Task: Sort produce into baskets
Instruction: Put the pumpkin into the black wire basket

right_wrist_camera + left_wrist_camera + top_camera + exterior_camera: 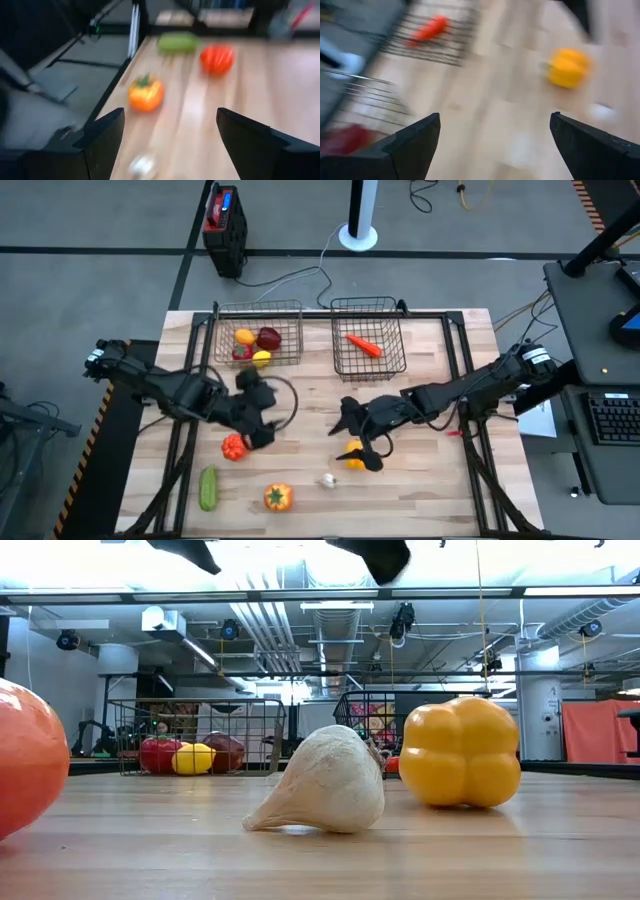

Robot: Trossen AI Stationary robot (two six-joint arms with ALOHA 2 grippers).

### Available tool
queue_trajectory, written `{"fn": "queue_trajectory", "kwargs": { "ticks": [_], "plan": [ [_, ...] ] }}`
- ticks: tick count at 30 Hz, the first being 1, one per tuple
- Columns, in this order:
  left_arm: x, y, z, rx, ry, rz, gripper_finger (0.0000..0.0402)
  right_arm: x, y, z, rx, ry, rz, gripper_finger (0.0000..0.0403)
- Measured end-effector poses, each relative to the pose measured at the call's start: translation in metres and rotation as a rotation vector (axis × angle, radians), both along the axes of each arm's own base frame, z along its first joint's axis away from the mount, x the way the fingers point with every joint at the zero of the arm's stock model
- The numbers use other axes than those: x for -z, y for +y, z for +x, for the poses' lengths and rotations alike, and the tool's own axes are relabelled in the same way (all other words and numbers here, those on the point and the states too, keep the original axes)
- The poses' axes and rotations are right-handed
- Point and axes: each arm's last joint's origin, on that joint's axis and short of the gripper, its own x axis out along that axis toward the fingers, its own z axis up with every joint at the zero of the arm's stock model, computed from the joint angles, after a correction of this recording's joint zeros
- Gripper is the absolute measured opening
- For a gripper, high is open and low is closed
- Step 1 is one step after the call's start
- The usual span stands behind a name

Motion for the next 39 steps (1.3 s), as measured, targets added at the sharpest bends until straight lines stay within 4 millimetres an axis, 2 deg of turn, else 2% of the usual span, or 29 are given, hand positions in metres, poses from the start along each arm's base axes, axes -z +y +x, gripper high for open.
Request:
{"fn": "queue_trajectory", "kwargs": {
  "ticks": [6,10,14,18,23,28,33,39],
  "plan": [
    [0.016,-0.036,-0.003,0.159,0.127,-0.206,0.0357,0.018,0.004,-0.013,0.114,0.323,0.152,0.0302],
    [0.034,-0.058,0.001,0.222,0.270,-0.333,0.0357,0.025,0.010,-0.028,0.178,0.549,0.156,0.0297],
    [0.058,-0.077,0.009,0.264,0.394,-0.354,0.0357,0.023,0.015,-0.039,0.213,0.688,0.129,0.0295],
    [0.080,-0.097,0.009,0.296,0.494,-0.348,0.0355,0.023,0.020,-0.045,0.210,0.729,0.099,0.0294],
    [0.099,-0.123,0.000,0.286,0.571,-0.340,0.0340,0.023,0.025,-0.050,0.189,0.738,0.086,0.0288],
    [0.102,-0.141,-0.013,0.250,0.636,-0.316,0.0318,0.027,0.026,-0.051,0.225,0.716,0.044,0.0285],
    [0.096,-0.140,-0.032,0.127,0.771,-0.228,0.0296,0.030,0.025,-0.051,0.239,0.691,-0.003,0.0287],
    [0.099,-0.127,-0.040,0.039,0.819,-0.094,0.0236,0.029,0.025,-0.048,0.220,0.630,-0.032,0.0283]
  ]
}}
